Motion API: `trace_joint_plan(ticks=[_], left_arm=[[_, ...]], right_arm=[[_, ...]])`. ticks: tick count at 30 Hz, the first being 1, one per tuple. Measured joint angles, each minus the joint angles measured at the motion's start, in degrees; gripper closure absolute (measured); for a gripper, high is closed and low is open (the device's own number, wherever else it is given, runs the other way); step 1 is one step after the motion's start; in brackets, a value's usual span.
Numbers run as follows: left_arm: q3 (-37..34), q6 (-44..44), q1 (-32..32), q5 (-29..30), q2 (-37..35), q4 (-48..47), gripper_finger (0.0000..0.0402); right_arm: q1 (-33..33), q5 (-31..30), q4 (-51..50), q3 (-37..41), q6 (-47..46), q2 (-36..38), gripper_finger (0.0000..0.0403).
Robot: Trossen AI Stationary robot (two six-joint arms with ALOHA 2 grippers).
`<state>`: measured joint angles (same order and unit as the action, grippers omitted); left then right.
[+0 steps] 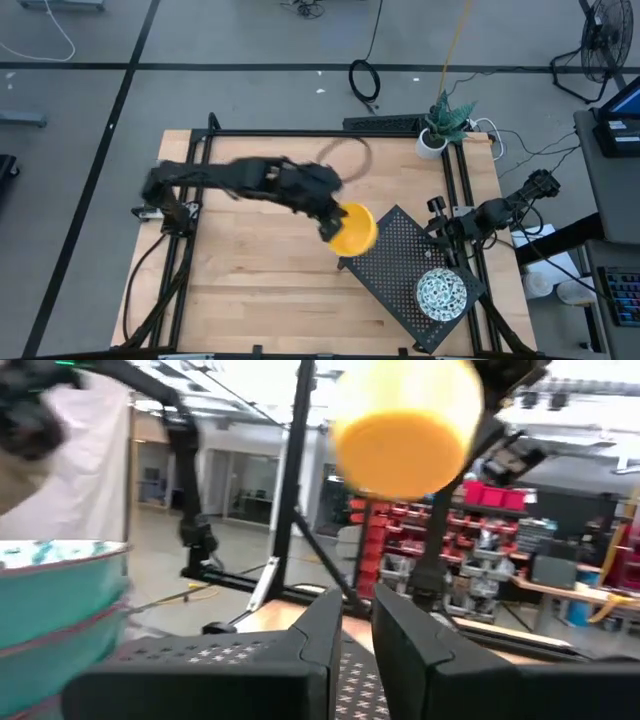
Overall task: Pick & Place Mini bowls
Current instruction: Put the stacked yellow bowls on the shelf
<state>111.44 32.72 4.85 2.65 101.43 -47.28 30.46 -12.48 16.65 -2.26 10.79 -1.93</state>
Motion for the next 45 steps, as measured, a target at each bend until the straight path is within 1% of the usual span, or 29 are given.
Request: trace_joint_plan(ticks=[2, 5, 7, 10, 13, 21, 26, 31, 39, 45], left_arm=[[6.09, -0.71, 0.33, -0.43, 5.99, -3.84, 0.0388], [12.62, -1.46, 0.43, -2.82, 13.7, -6.52, 0.0388], [15.31, -2.38, 0.43, -3.91, 17.32, -6.79, 0.0388], [16.71, -2.85, 0.51, -4.3, 20.08, -6.48, 0.0388], [16.71, -1.85, 0.46, -4.21, 21.43, -6.83, 0.0388], [15.51, -1.69, 0.69, -4.01, 21.41, -6.69, 0.0388], [15.51, -3.62, 1.3, -4.15, 24.52, -6.72, 0.0388], [15.66, -2.83, 1.36, -6.38, 26.04, -4.74, 0.0386], [15.51, -2.61, 1.52, -6.03, 26.44, -3.63, 0.0326], [15.49, -2.6, 1.52, -6.07, 26.47, -0.26, 0.0297]], right_arm=[[0.0, -1.64, 0.35, 0.0, -0.02, 0.0, 0.036], [-0.02, -3.78, 0.28, 0.0, -0.5, 0.0, 0.036], [-0.02, -4.17, 0.3, 0.0, -0.51, 0.0, 0.036], [-0.02, -4.18, 0.54, 0.0, -0.53, 0.0, 0.036], [-0.02, -4.12, 0.67, 0.0, -0.61, 0.0, 0.036], [-0.02, -4.03, 0.65, 0.0, -0.65, 0.0, 0.036], [-0.02, -4.01, 0.65, 0.0, -0.66, 0.0, 0.036], [-0.02, -4.09, 0.51, 0.0, -0.66, -0.17, 0.036], [-0.02, -3.99, 0.65, 0.0, -1.03, -0.72, 0.036], [-0.02, -3.96, 0.65, 0.0, -1.52, -0.72, 0.036]])
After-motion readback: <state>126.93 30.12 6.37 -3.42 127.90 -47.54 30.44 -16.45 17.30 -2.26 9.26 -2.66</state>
